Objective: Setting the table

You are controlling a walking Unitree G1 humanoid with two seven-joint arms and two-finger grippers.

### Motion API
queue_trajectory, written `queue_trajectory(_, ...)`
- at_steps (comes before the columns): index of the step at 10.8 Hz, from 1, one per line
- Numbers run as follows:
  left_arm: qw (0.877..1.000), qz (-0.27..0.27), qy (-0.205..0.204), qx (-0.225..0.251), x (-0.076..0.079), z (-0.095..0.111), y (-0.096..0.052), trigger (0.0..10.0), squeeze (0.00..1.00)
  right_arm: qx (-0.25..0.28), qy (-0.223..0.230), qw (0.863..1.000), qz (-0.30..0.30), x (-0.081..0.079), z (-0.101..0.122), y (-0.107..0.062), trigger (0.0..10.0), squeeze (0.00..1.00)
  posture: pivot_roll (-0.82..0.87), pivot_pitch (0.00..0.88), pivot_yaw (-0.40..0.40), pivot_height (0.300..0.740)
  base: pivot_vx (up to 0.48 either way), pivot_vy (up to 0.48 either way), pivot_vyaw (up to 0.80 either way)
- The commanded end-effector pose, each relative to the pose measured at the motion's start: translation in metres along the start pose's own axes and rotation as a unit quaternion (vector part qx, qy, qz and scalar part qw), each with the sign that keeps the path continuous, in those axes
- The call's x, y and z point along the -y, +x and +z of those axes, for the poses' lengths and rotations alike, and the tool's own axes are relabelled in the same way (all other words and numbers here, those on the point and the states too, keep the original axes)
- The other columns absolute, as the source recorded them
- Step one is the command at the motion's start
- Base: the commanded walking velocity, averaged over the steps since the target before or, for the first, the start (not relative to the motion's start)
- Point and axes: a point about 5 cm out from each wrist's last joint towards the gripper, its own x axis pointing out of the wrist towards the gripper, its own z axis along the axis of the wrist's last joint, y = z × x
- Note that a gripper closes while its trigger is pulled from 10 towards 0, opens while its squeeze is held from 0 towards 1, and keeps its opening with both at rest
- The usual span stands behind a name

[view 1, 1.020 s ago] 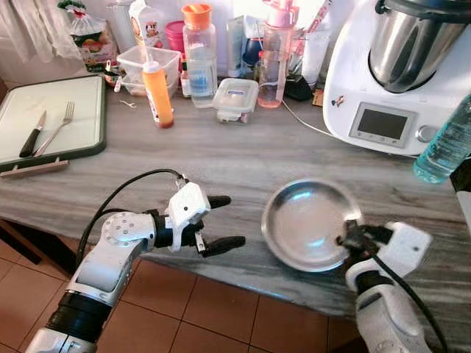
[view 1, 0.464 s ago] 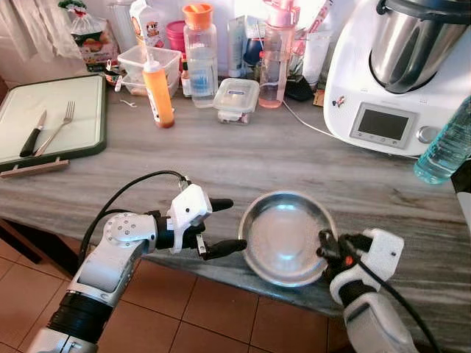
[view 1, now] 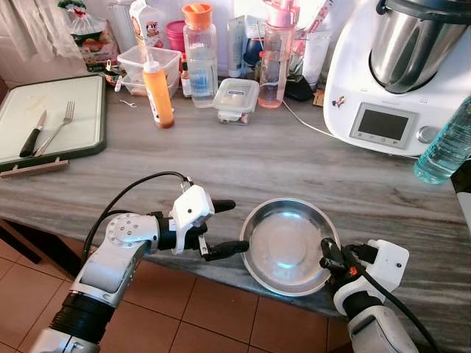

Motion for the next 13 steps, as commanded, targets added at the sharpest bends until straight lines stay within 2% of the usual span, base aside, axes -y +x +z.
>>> queue_trajectory(1, 1.000, -0.016, 0.012, 0.002, 0.002, 0.006, 0.002, 10.0, 0.00, -0.026, -0.018, 0.999, -0.035, 0.012, -0.009, -0.002, 10.0, 0.00, 0.08, 0.097, 0.004, 0.740, 0.000, 0.000, 0.00)
queue_trajectory(2, 1.000, -0.014, 0.012, 0.002, 0.001, 0.006, 0.001, 10.0, 0.00, -0.008, -0.013, 0.999, -0.051, 0.015, -0.006, 0.000, 10.0, 0.00, 0.08, 0.096, 0.005, 0.740, 0.000, 0.000, 0.00)
queue_trajectory(3, 1.000, -0.013, 0.014, 0.001, 0.000, 0.006, 0.001, 10.0, 0.00, -0.007, -0.005, 0.999, -0.053, 0.015, -0.005, 0.001, 10.0, 0.09, 0.08, 0.096, 0.005, 0.740, 0.000, 0.000, 0.00)
queue_trajectory(4, 1.000, -0.013, 0.014, 0.003, 0.001, 0.007, 0.002, 10.0, 0.00, 0.002, -0.003, 0.998, -0.066, 0.016, -0.004, 0.004, 10.0, 0.85, 0.08, 0.095, 0.005, 0.740, 0.000, 0.000, 0.00)
queue_trajectory(5, 1.000, -0.014, 0.013, 0.003, 0.001, 0.007, 0.002, 10.0, 0.00, 0.005, -0.004, 0.997, -0.071, 0.017, -0.003, 0.005, 10.0, 0.85, 0.08, 0.095, 0.006, 0.740, 0.000, 0.000, 0.00)
queue_trajectory(6, 1.000, -0.014, 0.012, 0.004, 0.001, 0.007, 0.002, 10.0, 0.00, 0.011, 0.005, 0.997, -0.078, 0.021, 0.000, 0.007, 10.0, 1.00, 0.08, 0.095, 0.005, 0.740, 0.000, 0.000, 0.00)
queue_trajectory(10, 1.000, -0.015, 0.012, 0.007, 0.002, 0.007, 0.003, 10.0, 0.00, 0.026, -0.002, 0.997, -0.070, 0.019, 0.005, 0.011, 10.0, 1.00, 0.08, 0.091, 0.002, 0.740, 0.000, 0.000, 0.00)
queue_trajectory(11, 1.000, -0.016, 0.012, 0.007, 0.003, 0.007, 0.004, 10.0, 0.00, 0.045, -0.020, 0.997, -0.061, 0.017, 0.012, 0.012, 10.0, 1.00, 0.08, 0.089, -0.001, 0.740, 0.000, 0.000, 0.00)
queue_trajectory(13, 1.000, -0.014, 0.013, 0.009, 0.002, 0.008, 0.004, 10.0, 0.00, 0.046, -0.024, 0.997, -0.058, 0.016, 0.013, 0.015, 10.0, 1.00, 0.08, 0.088, 0.000, 0.740, 0.000, 0.000, 0.00)
